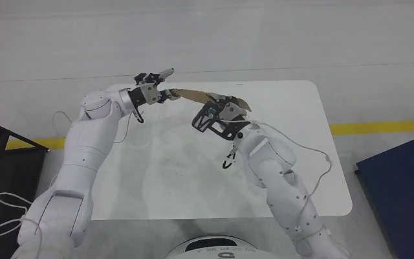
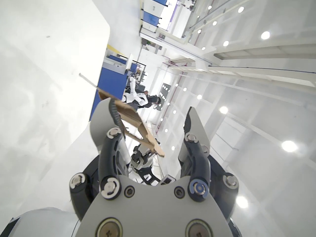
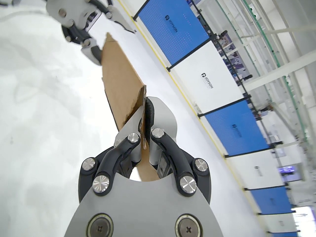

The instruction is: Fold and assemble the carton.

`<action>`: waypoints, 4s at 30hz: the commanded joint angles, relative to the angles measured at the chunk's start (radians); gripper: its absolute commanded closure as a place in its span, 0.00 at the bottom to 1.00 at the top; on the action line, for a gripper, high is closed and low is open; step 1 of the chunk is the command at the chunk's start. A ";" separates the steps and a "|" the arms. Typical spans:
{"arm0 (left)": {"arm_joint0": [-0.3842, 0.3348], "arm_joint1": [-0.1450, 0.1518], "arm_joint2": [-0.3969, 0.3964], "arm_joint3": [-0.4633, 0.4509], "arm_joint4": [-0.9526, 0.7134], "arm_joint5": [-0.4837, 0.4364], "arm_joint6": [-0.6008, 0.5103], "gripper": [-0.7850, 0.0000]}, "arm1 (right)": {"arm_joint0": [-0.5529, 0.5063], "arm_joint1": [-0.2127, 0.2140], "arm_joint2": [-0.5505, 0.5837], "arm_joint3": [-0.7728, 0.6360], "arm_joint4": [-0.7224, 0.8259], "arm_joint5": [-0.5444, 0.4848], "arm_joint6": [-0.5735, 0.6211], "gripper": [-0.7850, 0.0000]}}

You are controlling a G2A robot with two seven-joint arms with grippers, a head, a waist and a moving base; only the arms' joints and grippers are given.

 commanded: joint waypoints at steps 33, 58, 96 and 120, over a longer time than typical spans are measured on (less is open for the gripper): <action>0.021 -0.078 0.135 0.080 -0.106 -0.100 -0.010 0.00 | 0.008 0.010 0.168 -0.053 0.415 0.082 -0.124 1.00; -0.054 -0.173 0.172 0.266 -0.434 -0.089 -0.090 0.00 | 0.023 0.015 0.130 -0.039 0.557 0.071 -0.148 1.00; 0.072 -0.087 0.050 -0.148 0.121 -0.706 0.124 0.00 | 0.180 -0.012 0.235 0.104 1.128 0.471 0.034 1.00; 0.035 -0.112 0.080 -0.067 0.130 -0.710 0.186 0.00 | 0.179 -0.008 0.036 0.098 0.965 0.382 0.120 1.00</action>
